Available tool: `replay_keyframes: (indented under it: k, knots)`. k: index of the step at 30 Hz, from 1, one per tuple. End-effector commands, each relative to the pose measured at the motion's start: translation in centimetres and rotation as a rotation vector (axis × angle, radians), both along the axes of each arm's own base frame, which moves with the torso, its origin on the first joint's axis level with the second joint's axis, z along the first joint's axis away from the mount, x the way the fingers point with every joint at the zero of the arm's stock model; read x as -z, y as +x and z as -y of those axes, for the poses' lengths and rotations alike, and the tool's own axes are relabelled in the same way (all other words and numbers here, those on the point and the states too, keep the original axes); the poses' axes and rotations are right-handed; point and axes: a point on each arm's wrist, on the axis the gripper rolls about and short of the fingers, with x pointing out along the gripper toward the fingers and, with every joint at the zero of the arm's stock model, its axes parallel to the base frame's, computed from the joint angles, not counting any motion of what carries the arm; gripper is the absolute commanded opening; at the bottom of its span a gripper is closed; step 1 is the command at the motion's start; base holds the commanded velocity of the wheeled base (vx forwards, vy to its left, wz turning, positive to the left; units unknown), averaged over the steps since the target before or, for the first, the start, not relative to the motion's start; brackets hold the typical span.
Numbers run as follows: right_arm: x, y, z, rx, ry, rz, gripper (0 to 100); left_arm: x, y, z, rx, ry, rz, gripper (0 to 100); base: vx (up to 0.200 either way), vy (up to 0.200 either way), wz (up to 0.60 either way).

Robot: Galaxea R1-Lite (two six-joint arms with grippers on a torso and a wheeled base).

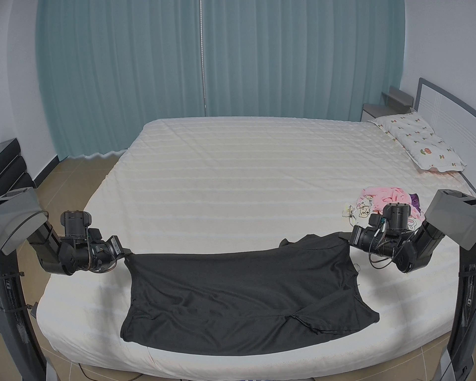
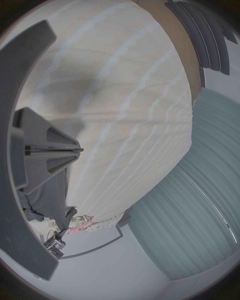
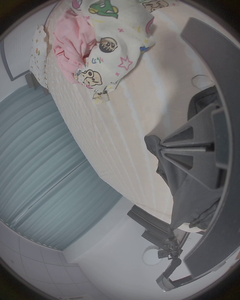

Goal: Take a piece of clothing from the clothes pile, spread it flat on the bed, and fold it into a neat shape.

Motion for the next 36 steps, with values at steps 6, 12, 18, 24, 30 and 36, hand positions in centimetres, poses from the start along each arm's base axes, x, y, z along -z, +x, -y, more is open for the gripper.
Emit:
replay_keyframes:
  k: [6,12,18,24,30,36]
  knots:
    - [-1.7,-2.5,0.7,-0.013,0.005,0.034,0,-1.1,-2.0,-1.2,-0.023,0.013,0.004,0,0.000,0.000,0.00]
    - [-2.4,-1.1,1.3,0.020,0.011,0.121,0,-1.6,-1.8,-1.3,-0.028,0.018,0.023,0,0.000,0.000,0.00]
    - [-1.5,0.0,0.8,0.024,0.002,0.141,0,-1.6,-1.6,-1.4,-0.029,0.019,0.025,0,0.000,0.000,0.00]
    - [-1.9,-0.1,0.9,0.018,0.006,0.136,0,-1.4,-1.9,-1.3,-0.030,0.022,0.016,0,0.000,0.000,0.00]
    - [-3.1,-2.5,2.3,0.011,0.021,0.114,0,-1.6,-3.1,-1.1,-0.027,0.028,0.002,0,0.000,0.000,0.00]
    - [-1.9,-5.2,3.0,0.006,0.023,0.036,0,-0.7,-4.9,-0.7,0.015,0.065,-0.042,0,0.000,0.000,0.00]
